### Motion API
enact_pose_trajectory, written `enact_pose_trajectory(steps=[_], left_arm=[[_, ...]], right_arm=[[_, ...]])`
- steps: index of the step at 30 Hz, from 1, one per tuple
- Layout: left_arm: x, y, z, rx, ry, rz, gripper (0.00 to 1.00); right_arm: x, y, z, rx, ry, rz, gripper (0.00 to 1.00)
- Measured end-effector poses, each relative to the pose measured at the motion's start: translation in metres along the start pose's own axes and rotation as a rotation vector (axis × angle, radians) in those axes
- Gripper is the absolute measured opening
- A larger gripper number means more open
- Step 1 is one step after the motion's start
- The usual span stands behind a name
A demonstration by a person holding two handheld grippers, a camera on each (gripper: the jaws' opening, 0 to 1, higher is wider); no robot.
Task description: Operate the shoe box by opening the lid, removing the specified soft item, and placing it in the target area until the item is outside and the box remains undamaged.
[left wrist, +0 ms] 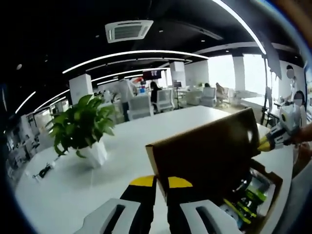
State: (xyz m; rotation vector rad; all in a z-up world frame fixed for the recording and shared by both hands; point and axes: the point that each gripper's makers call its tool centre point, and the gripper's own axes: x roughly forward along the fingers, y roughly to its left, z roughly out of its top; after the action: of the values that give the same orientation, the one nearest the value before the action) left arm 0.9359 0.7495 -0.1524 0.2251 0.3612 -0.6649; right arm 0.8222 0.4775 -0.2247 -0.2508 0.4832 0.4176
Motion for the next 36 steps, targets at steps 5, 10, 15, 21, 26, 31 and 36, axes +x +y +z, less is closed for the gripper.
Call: enact_pose_trajectory(steps=[5,10,15,21,26,31,36], left_arm=[[0.006,-0.004,-0.001,0.000,0.001,0.000,0.14],[0.008,-0.003,-0.008,-0.011,0.016,0.008,0.14],[0.007,-0.004,-0.019,-0.011,0.034,0.024,0.14],[0.007,-0.006,-0.034,-0.043,0.064,0.020,0.13],[0.009,-0.008,-0.045,-0.063,0.097,0.021,0.12],[0.009,-0.007,-0.056,-0.086,0.135,0.022,0.12],[0.009,-0.009,-0.067,-0.095,0.175,0.024,0.07]], right_arm=[[0.002,-0.001,0.000,-0.011,-0.003,0.001,0.02],[0.003,-0.002,0.000,-0.013,-0.003,0.005,0.02],[0.005,-0.004,0.000,-0.010,-0.001,0.005,0.02],[0.009,-0.008,0.002,0.000,0.007,0.007,0.02],[0.012,-0.010,0.002,0.009,0.011,0.009,0.02],[0.016,-0.012,0.002,0.017,0.016,0.010,0.02],[0.019,-0.014,0.002,0.022,0.024,0.010,0.03]])
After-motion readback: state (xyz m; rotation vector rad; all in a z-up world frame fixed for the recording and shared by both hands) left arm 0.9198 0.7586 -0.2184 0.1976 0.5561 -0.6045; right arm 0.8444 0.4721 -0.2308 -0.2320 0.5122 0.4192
